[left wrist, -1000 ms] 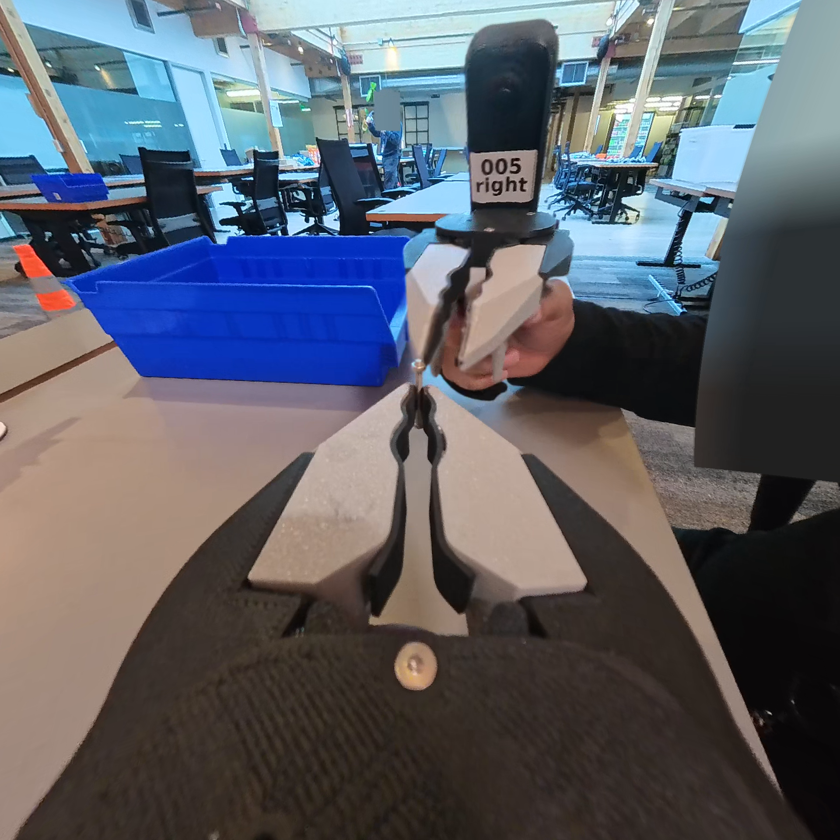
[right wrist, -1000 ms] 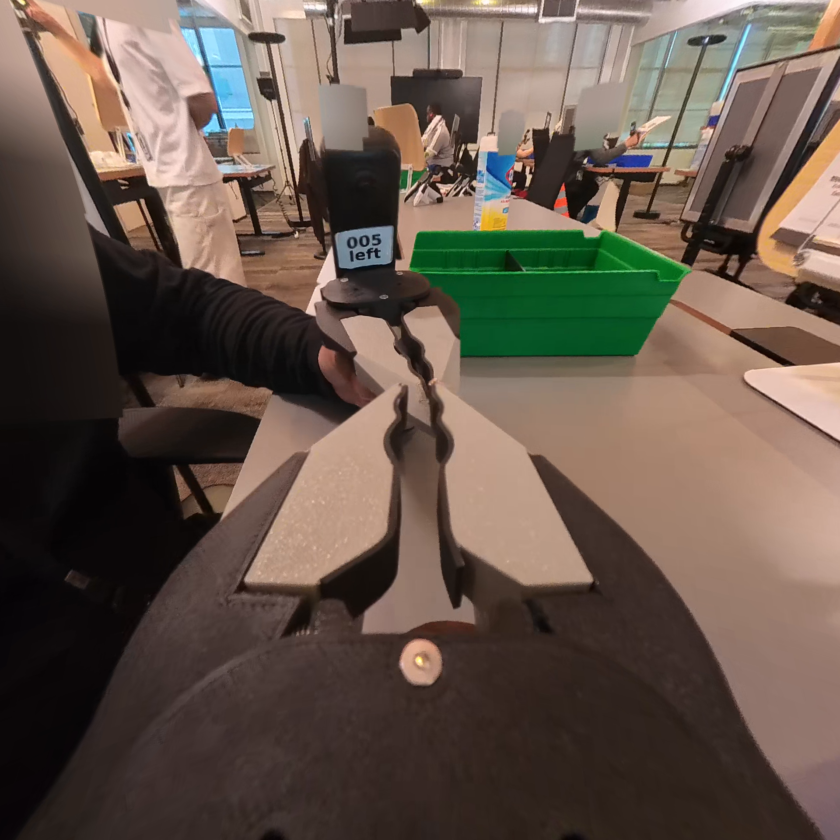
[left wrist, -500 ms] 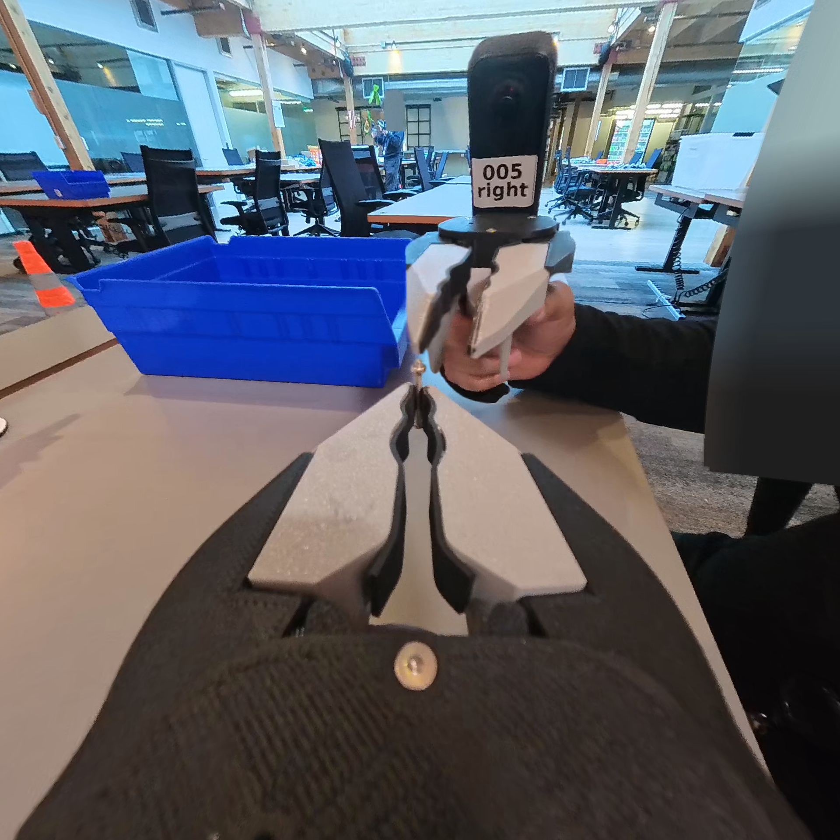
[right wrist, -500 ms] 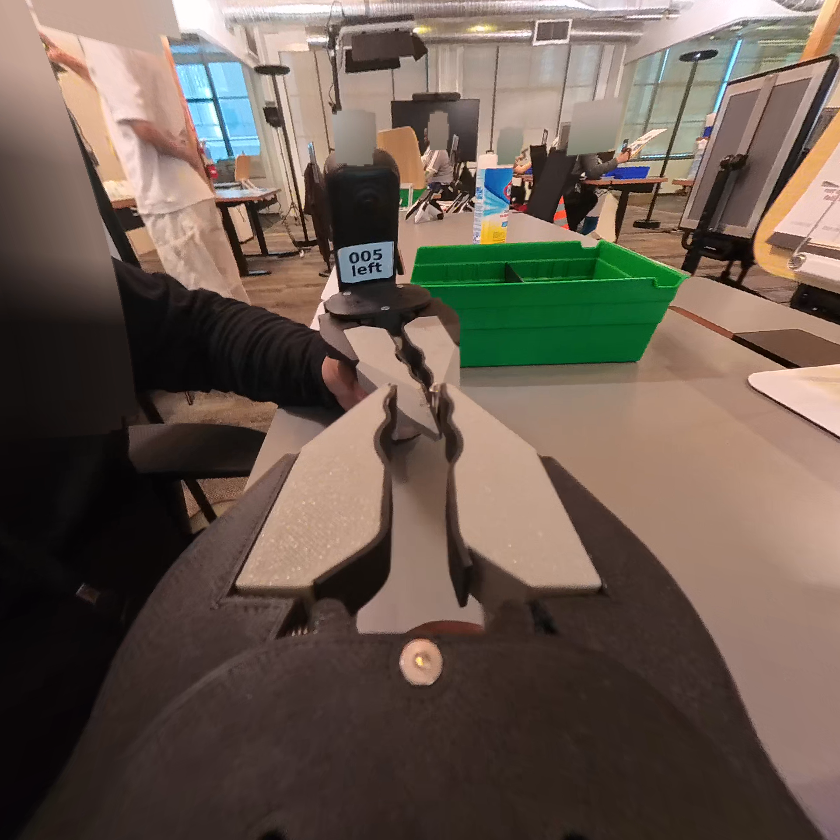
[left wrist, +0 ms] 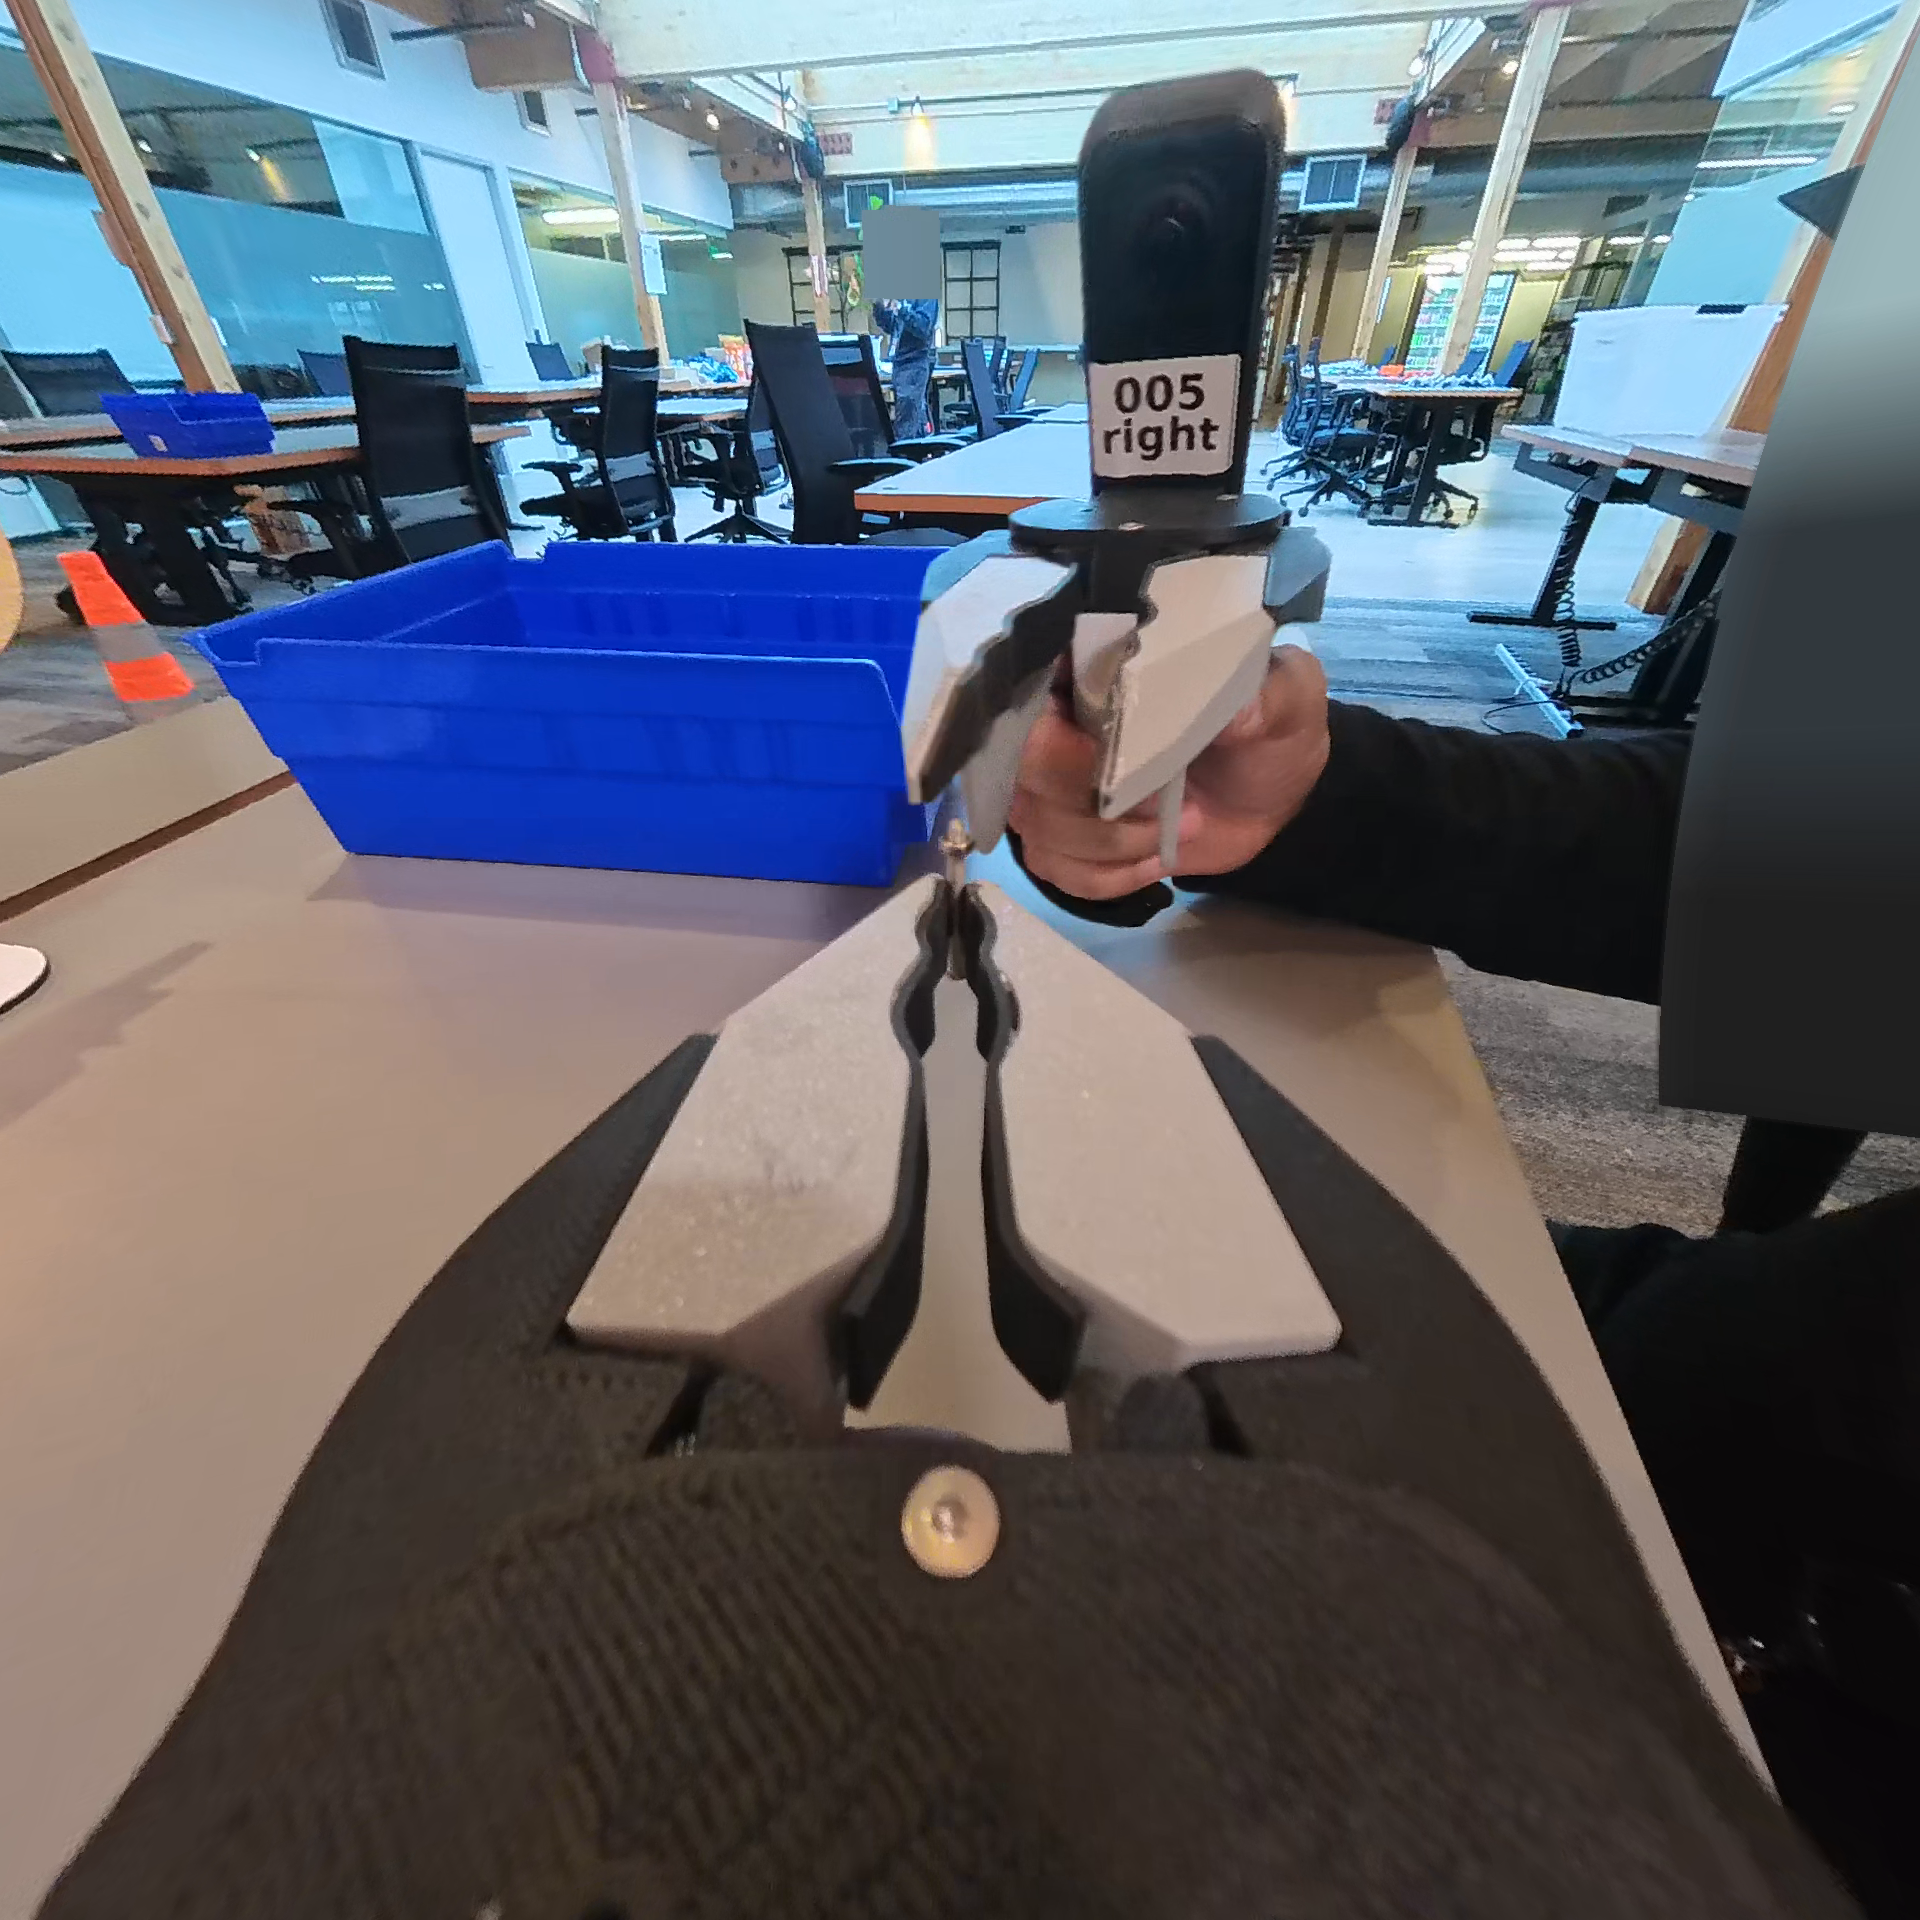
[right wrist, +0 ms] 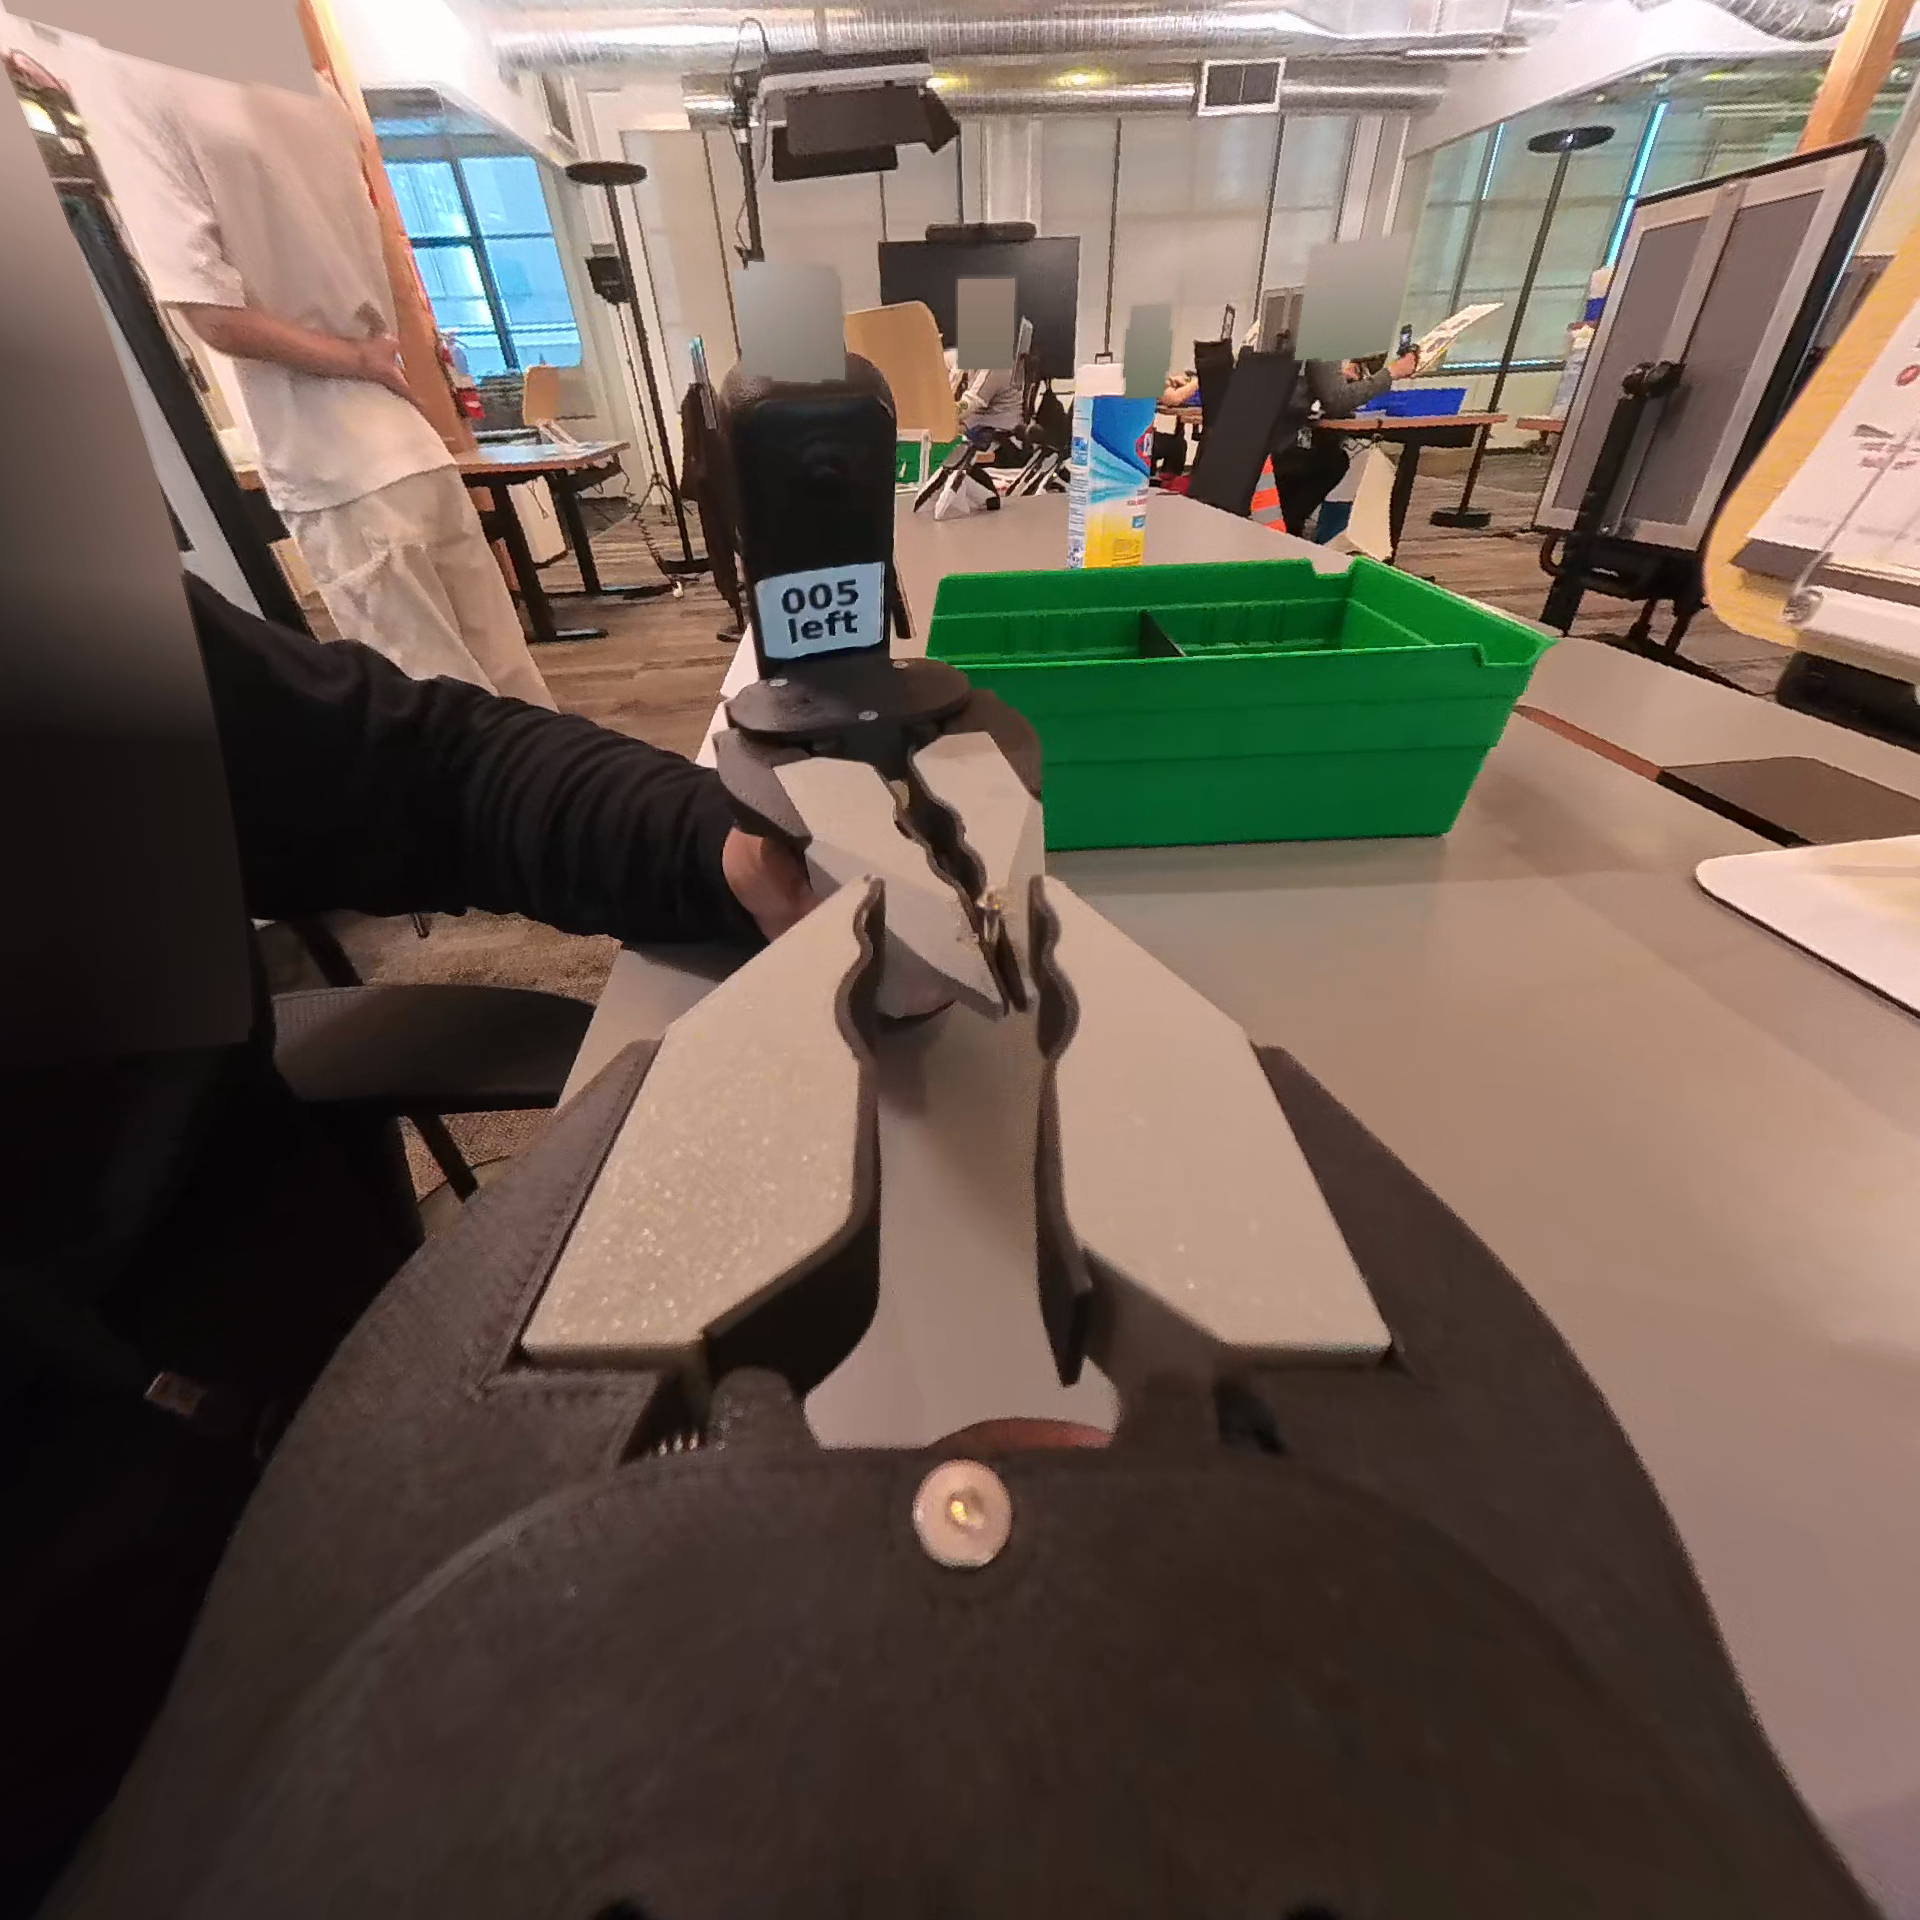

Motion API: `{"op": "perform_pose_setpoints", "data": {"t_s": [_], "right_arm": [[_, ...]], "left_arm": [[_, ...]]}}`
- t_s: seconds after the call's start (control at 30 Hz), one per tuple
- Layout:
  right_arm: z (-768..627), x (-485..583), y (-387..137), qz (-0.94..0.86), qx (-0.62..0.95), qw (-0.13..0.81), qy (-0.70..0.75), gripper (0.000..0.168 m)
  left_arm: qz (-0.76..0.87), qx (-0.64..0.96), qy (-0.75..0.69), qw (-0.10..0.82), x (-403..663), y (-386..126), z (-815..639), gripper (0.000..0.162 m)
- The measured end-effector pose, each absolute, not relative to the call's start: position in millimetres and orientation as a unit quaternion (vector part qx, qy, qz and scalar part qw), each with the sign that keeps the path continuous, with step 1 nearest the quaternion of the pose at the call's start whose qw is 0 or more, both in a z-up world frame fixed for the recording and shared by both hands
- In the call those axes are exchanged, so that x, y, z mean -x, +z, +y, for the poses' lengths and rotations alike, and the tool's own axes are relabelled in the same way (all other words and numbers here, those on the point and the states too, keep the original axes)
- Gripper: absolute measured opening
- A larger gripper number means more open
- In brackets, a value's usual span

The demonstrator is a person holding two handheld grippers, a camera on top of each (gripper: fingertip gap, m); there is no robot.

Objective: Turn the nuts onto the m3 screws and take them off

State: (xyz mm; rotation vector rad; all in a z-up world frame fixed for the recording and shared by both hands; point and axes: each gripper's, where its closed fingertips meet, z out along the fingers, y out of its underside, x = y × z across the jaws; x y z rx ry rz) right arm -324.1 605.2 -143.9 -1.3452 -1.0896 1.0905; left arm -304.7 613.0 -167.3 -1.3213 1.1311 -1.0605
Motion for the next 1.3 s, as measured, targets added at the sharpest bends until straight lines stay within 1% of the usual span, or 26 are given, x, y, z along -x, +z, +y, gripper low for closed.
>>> {"op": "perform_pose_setpoints", "data": {"t_s": [0.1, 0.17, 0.23, 0.27, 0.33, 0.37, 0.43, 0.57, 0.63, 0.83, 0.87, 0.93, 1.0, 1.07, 1.13, 1.23, 1.3], "right_arm": [[603, 330, -150, -0.468, 0.565, 0.514, 0.444, 0.020], [603, 329, -149, -0.469, 0.565, 0.513, 0.445, 0.021], [597, 323, -144, -0.470, 0.551, 0.509, 0.466, 0.000], [600, 321, -141, -0.457, 0.551, 0.516, 0.471, 0.005], [609, 318, -139, -0.438, 0.563, 0.523, 0.467, 0.022], [611, 319, -140, -0.434, 0.566, 0.522, 0.467, 0.025], [612, 322, -141, -0.434, 0.570, 0.523, 0.462, 0.022], [611, 331, -150, -0.451, 0.579, 0.516, 0.442, 0.007], [613, 332, -152, -0.449, 0.583, 0.514, 0.440, 0.003], [618, 329, -155, -0.439, 0.597, 0.513, 0.433, 0.002], [621, 327, -155, -0.433, 0.602, 0.514, 0.431, 0.002], [627, 322, -153, -0.414, 0.608, 0.518, 0.436, 0.002], [633, 315, -147, -0.393, 0.611, 0.531, 0.437, 0.002], [640, 301, -133, -0.374, 0.601, 0.572, 0.415, 0.002], [640, 278, -104, -0.356, 0.562, 0.647, 0.373, 0.002], [669, 209, -83, -0.254, 0.582, 0.733, 0.244, 0.002], [694, 152, -91, -0.176, 0.636, 0.740, 0.134, 0.002]], "left_arm": [[0.476, 0.551, -0.440, 0.526, 303, -168, 612, 0.000], [0.474, 0.551, -0.444, 0.524, 304, -167, 612, 0.000], [0.459, 0.557, -0.446, 0.530, 307, -164, 618, 0.000], [0.456, 0.559, -0.449, 0.528, 308, -164, 620, 0.000], [0.454, 0.559, -0.450, 0.528, 310, -163, 621, 0.000], [0.456, 0.556, -0.451, 0.528, 310, -163, 620, 0.000], [0.463, 0.552, -0.450, 0.527, 307, -163, 616, 0.000], [0.475, 0.550, -0.445, 0.523, 303, -167, 612, 0.000], [0.479, 0.549, -0.445, 0.521, 303, -168, 610, 0.000], [0.472, 0.559, -0.435, 0.525, 302, -171, 614, 0.000], [0.469, 0.562, -0.434, 0.525, 302, -171, 616, 0.008], [0.457, 0.575, -0.431, 0.523, 302, -173, 621, 0.031], [0.447, 0.587, -0.426, 0.524, 303, -175, 626, 0.046], [0.446, 0.592, -0.423, 0.521, 303, -177, 628, 0.051], [0.447, 0.593, -0.421, 0.521, 303, -178, 628, 0.051], [0.447, 0.596, -0.416, 0.522, 304, -179, 630, 0.047], [0.445, 0.603, -0.413, 0.517, 303, -182, 632, 0.046]]}}
